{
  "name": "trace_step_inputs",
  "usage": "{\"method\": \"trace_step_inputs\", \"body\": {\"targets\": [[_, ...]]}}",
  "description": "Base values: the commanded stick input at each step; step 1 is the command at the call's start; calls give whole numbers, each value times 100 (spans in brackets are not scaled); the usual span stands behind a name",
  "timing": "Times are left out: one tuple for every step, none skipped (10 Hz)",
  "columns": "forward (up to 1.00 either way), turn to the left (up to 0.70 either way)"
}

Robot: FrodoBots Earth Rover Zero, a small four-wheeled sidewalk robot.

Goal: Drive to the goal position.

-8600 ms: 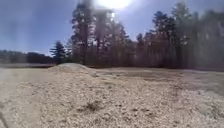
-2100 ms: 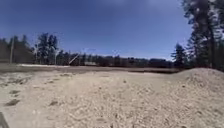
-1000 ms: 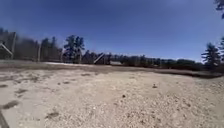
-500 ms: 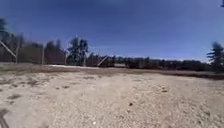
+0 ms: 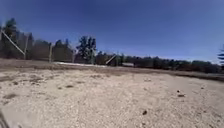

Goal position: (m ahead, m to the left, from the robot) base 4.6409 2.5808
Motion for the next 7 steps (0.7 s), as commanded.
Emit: {"method": "trace_step_inputs", "body": {"targets": [[70,0],[70,0],[70,0],[70,0],[70,0],[70,0],[70,0]]}}
